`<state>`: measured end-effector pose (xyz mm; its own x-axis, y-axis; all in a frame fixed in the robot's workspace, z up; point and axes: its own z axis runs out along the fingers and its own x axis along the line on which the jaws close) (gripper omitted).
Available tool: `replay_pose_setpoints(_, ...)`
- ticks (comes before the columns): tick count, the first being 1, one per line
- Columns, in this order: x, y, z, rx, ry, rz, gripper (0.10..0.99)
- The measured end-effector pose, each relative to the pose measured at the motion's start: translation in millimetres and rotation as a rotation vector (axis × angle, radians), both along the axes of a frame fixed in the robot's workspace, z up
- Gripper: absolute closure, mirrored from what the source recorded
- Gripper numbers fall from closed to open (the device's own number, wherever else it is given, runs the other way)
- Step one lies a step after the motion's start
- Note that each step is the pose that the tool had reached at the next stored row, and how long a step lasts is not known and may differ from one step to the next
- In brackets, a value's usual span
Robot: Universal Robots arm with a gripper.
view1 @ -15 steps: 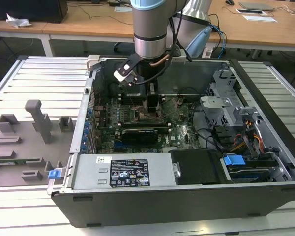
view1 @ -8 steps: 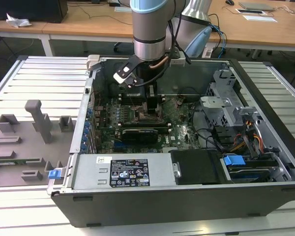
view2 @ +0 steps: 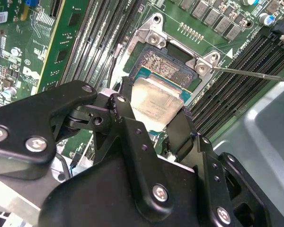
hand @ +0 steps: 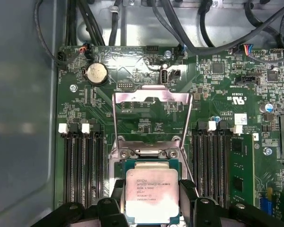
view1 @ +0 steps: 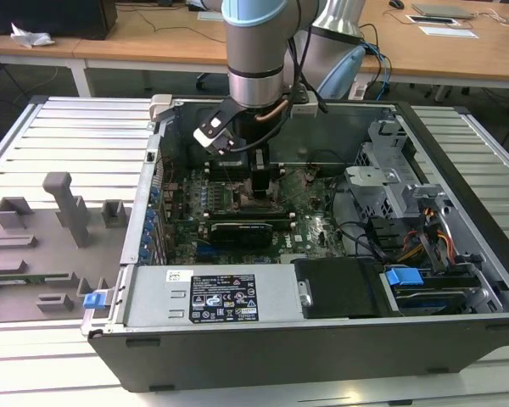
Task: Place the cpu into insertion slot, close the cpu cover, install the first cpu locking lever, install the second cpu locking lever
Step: 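Place the cpu into insertion slot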
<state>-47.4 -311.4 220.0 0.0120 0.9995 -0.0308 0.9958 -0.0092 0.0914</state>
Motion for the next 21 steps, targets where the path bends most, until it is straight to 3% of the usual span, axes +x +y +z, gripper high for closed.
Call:
replay_pose_setpoints(10, -3.7, -0.7, -12.9, -0.002, 0.0001, 0.0, 0.545)
replay_pose_setpoints(21, -4.8, 2.3, -19.5, -0.004, 0.0001, 0.0, 0.545)
